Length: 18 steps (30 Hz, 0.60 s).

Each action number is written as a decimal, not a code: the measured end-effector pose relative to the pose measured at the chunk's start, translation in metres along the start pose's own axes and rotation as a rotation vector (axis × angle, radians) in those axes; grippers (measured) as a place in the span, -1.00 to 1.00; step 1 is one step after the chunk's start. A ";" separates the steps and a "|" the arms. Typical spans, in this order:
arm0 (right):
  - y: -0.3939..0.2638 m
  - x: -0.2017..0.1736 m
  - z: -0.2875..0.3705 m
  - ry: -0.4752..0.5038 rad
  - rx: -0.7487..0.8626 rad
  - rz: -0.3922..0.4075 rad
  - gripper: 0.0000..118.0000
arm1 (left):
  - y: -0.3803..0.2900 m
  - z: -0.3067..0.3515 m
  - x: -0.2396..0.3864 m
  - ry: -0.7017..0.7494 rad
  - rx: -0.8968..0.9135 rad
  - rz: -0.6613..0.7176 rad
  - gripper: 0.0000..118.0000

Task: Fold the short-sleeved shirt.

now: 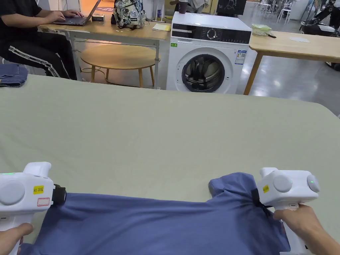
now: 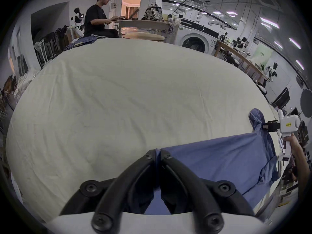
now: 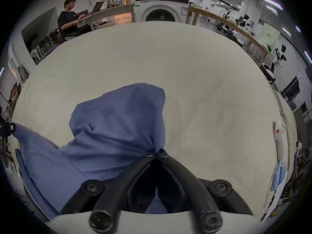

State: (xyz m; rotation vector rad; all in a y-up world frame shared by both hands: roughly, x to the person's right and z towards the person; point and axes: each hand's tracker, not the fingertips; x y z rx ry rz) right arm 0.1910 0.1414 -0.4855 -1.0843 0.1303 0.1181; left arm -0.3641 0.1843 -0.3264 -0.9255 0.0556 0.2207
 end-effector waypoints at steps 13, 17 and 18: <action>-0.059 0.005 0.140 0.015 0.221 -0.041 -1.00 | -0.020 0.073 -0.014 -0.040 0.105 -0.004 -1.00; -0.090 0.004 0.180 0.007 0.255 -0.035 -1.00 | -0.034 0.097 -0.018 -0.055 0.123 -0.009 -1.00; -0.097 0.004 0.188 0.007 0.256 -0.034 -1.00 | -0.039 0.103 -0.019 -0.059 0.128 -0.012 -1.00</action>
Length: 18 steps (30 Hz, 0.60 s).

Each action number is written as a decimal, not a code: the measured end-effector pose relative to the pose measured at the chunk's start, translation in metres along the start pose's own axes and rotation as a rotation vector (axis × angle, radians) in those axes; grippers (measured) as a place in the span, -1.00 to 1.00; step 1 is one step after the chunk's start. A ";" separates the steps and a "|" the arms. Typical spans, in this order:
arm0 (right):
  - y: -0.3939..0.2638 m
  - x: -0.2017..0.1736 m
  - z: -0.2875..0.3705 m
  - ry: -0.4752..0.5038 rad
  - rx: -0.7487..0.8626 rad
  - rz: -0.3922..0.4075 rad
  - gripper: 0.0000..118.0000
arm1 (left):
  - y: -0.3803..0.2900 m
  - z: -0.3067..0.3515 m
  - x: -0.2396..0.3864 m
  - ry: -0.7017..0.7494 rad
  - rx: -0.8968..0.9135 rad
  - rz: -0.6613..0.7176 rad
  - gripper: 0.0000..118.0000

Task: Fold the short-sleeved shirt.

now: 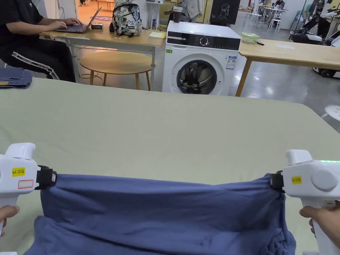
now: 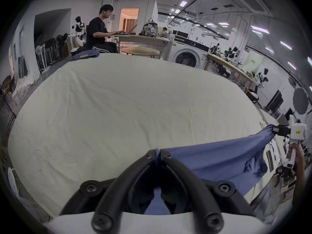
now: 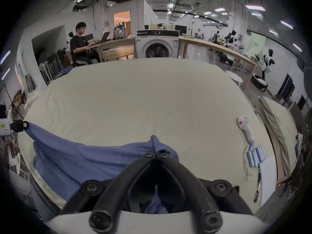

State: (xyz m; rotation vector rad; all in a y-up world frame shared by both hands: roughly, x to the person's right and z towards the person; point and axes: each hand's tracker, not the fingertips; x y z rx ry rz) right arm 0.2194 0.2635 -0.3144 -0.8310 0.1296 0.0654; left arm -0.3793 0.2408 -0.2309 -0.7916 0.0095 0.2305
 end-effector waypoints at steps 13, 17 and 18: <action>-0.098 0.005 0.038 -0.028 -0.136 0.080 -1.00 | -0.083 0.035 -0.004 0.002 -0.147 -0.040 -1.00; -0.128 0.010 0.028 -0.024 -0.215 0.079 -1.00 | -0.111 0.029 -0.008 0.018 -0.225 -0.036 -1.00; -0.134 0.011 0.026 -0.024 -0.232 0.075 -1.00 | -0.117 0.027 -0.009 0.022 -0.240 -0.036 -1.00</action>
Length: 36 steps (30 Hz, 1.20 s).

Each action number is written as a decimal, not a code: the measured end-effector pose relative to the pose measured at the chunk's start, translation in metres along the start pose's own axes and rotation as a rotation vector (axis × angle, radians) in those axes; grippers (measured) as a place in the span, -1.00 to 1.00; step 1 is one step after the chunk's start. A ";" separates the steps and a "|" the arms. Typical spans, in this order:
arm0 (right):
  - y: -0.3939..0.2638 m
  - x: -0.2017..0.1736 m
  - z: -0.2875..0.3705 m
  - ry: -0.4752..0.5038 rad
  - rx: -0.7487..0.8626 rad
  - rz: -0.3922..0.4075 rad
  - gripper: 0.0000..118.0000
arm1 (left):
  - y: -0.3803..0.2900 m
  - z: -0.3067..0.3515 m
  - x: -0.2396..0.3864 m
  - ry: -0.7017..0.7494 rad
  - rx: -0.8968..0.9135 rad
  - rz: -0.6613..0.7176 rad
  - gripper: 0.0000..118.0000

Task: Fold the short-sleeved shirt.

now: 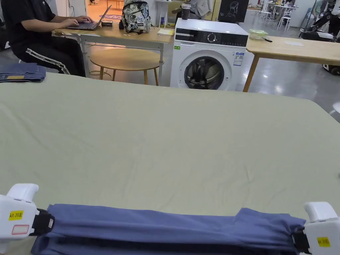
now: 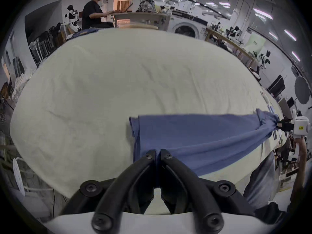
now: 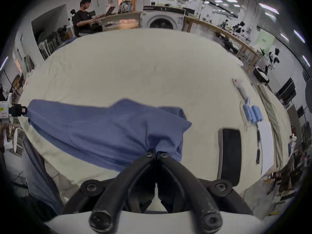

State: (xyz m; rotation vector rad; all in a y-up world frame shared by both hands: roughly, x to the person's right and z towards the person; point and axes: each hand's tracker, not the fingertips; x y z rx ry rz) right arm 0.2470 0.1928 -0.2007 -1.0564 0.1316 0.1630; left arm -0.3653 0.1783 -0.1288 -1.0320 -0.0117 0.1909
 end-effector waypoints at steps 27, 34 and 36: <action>0.009 -0.018 0.022 -0.107 0.090 0.030 0.33 | 0.016 -0.004 0.020 0.024 0.124 -0.031 -0.35; 0.030 -0.048 0.031 -0.093 0.455 -0.074 0.33 | 0.043 0.013 0.055 0.064 0.366 -0.075 -0.35; 0.034 -0.065 0.036 -0.071 0.607 -0.115 0.33 | 0.047 0.018 0.068 0.098 0.469 -0.083 -0.35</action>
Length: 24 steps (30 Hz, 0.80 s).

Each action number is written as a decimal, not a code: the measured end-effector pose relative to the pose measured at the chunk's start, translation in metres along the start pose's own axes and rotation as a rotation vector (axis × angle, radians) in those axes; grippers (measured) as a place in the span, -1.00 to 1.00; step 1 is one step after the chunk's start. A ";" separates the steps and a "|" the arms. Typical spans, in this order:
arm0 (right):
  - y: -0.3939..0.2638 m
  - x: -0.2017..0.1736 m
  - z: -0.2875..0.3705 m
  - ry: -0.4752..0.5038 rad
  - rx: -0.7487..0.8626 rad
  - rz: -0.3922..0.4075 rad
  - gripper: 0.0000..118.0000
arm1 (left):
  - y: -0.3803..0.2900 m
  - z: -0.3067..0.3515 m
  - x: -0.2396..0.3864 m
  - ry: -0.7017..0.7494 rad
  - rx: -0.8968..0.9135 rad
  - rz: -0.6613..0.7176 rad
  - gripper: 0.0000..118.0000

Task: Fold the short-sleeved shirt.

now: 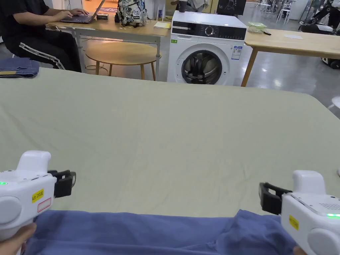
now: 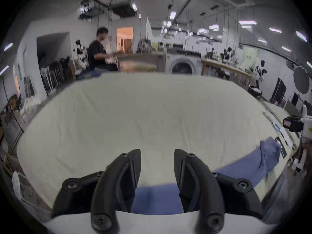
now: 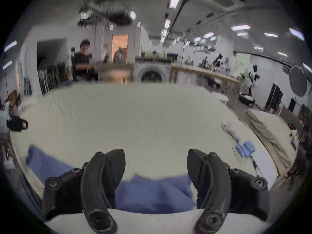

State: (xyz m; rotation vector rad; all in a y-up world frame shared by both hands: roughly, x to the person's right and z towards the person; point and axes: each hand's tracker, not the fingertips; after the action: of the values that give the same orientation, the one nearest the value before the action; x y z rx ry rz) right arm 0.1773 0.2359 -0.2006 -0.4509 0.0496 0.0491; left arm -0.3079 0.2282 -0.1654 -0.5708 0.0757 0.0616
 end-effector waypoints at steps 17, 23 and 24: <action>0.028 -0.105 -0.008 0.017 0.360 -0.038 -1.00 | 0.031 0.020 0.038 0.082 0.372 -0.004 -1.00; 0.030 -0.115 -0.008 0.023 0.401 -0.010 -1.00 | 0.031 0.029 0.004 0.051 0.291 0.036 -1.00; 0.030 -0.116 -0.008 0.027 0.402 -0.009 -1.00 | 0.030 0.028 -0.005 0.048 0.260 0.043 -1.00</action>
State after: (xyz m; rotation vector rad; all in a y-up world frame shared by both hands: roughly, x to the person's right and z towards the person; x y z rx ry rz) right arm 0.0599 0.2554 -0.2144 -0.0494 0.0819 0.0235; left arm -0.3135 0.2686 -0.1575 -0.3109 0.1402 0.0789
